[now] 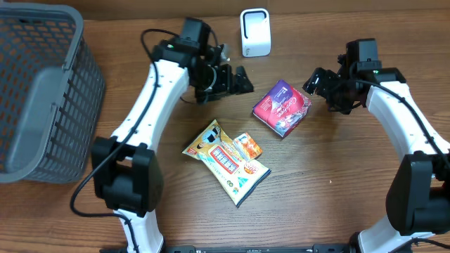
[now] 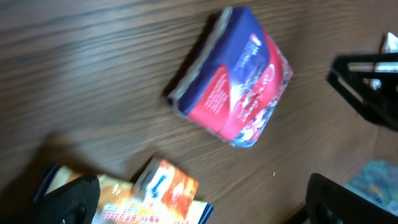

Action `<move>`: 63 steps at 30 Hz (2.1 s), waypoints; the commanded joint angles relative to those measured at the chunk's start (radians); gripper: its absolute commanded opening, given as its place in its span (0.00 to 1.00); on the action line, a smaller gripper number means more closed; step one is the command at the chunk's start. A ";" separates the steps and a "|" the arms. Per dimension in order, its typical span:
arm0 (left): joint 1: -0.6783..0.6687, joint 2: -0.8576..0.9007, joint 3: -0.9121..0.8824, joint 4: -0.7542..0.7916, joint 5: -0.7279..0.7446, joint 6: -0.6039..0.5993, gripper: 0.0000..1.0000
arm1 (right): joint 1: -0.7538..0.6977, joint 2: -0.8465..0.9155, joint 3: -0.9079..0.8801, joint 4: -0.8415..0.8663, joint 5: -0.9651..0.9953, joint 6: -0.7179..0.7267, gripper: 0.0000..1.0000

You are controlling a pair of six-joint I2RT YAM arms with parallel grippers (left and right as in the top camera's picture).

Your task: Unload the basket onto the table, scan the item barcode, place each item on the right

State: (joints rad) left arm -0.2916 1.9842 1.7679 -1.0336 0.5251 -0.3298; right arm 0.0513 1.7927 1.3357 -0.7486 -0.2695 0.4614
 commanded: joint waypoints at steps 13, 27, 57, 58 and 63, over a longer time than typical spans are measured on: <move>-0.028 0.024 0.000 0.025 -0.047 0.068 1.00 | 0.088 0.145 -0.055 0.240 -0.069 0.063 0.88; -0.027 0.024 0.000 0.017 -0.185 0.157 1.00 | 0.161 0.158 0.026 0.264 -0.362 0.028 0.89; -0.032 0.253 0.000 0.076 -0.027 0.308 0.59 | -0.047 0.049 0.524 -0.642 -0.334 -0.340 1.00; -0.032 0.253 0.000 0.066 -0.026 0.306 0.53 | -0.047 0.043 0.524 -0.642 -0.333 -0.340 1.00; -0.027 0.252 0.000 0.010 -0.027 0.222 0.22 | -0.047 0.040 0.524 -0.645 -0.319 -0.339 1.00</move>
State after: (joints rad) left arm -0.3248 2.2242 1.7679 -0.9977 0.4965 -0.0498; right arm 0.0017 1.8610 1.8317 -1.3922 -0.6022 0.1364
